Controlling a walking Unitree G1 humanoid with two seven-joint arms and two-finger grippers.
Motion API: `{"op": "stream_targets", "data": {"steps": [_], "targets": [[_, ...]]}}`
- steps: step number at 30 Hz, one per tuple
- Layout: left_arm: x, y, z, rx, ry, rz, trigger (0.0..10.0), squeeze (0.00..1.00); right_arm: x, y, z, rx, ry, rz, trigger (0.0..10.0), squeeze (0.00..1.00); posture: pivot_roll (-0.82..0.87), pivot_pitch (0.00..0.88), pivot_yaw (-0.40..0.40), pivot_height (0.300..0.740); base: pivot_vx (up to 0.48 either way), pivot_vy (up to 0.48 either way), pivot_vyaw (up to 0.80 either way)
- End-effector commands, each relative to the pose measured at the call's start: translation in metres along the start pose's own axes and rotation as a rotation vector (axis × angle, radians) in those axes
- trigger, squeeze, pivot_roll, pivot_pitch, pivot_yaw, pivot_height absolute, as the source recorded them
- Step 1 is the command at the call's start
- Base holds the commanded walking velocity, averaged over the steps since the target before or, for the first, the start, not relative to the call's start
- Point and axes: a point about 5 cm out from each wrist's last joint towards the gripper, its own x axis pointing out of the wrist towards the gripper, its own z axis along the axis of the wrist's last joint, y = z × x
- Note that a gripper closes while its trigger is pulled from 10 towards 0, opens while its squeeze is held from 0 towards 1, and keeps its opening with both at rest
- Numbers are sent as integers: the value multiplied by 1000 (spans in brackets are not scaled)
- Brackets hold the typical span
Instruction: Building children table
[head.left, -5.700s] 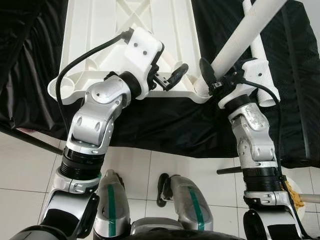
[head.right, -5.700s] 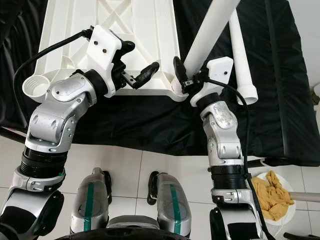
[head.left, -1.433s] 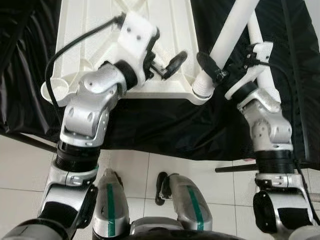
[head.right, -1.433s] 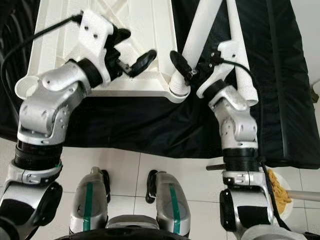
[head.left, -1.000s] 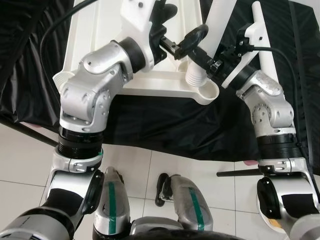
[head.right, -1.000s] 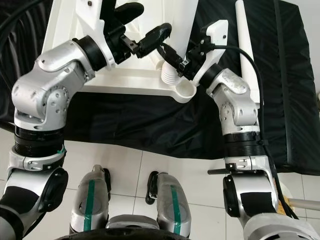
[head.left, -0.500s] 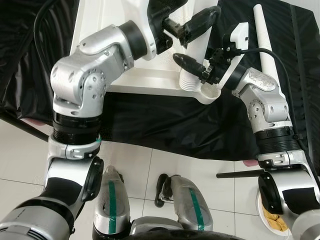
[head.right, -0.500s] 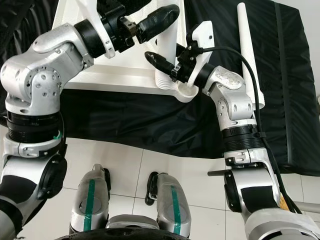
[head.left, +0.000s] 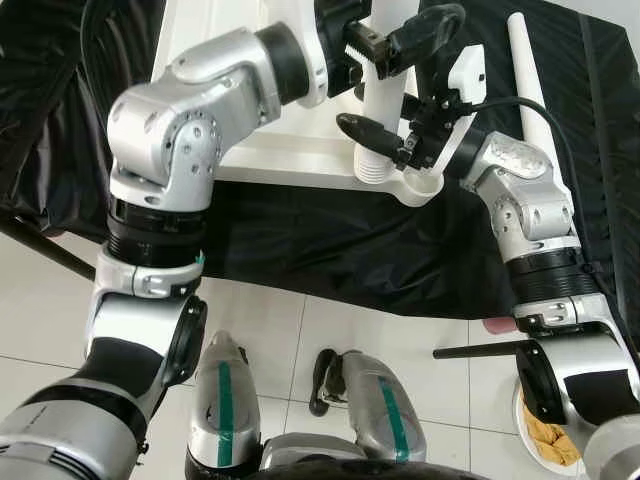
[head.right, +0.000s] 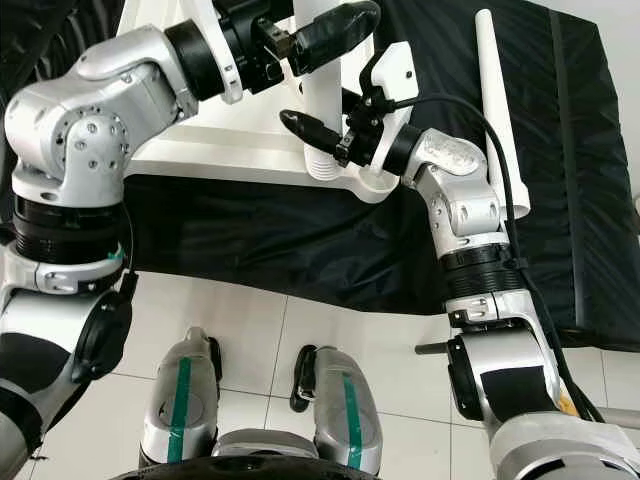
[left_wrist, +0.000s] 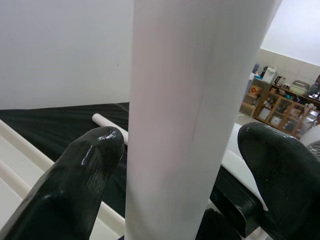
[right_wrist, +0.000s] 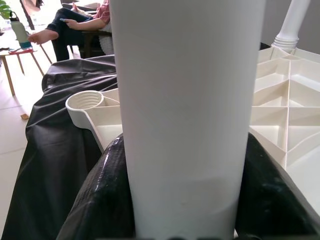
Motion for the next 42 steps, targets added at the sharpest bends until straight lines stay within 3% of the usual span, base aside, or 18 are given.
{"op": "stream_targets", "data": {"steps": [1,14,16,19,20,31,36,37,39,40,42], "targets": [[5,-9,1,-5,20,-120,10000,0,-3,-5,4,-33,4,-6,10000,0,143,34,-108,740,0,0,0],[9,-3,14,-22,4,-80,10000,0,-5,-8,3,-48,11,-14,10000,0,143,32,-110,740,0,0,0],[9,-1,17,-24,-7,-65,5373,0,-5,-9,3,-54,8,-26,10000,0,144,30,-110,740,0,0,0],[9,-1,18,-23,-11,-59,5373,0,-5,-10,3,-56,7,-29,10000,0,144,30,-110,740,0,0,0],[9,0,19,-29,-15,-49,0,0,-6,-10,3,-58,6,-32,10000,0,144,30,-110,740,0,0,0],[10,3,23,-37,-17,-37,0,0,-7,-13,1,-10,24,-68,10000,0,138,9,-107,740,0,0,0],[10,3,24,-24,-22,-31,0,0,-5,-22,-4,22,80,-157,10000,0,136,0,-110,740,0,0,0],[10,3,25,-15,-14,-24,9804,0,-6,-24,-4,26,77,-175,10000,0,134,0,-110,740,0,0,0],[11,2,25,-9,-8,-19,9804,0,-6,-25,-5,29,76,-187,10000,0,134,0,-110,740,0,0,0],[11,2,25,-3,-7,-14,10000,0,-7,-25,-6,56,70,-189,10000,1000,135,0,-112,740,0,0,0],[11,1,26,3,-10,-13,10000,0,-7,-25,-6,50,67,-191,10000,1000,134,0,-112,740,0,0,0]]}}
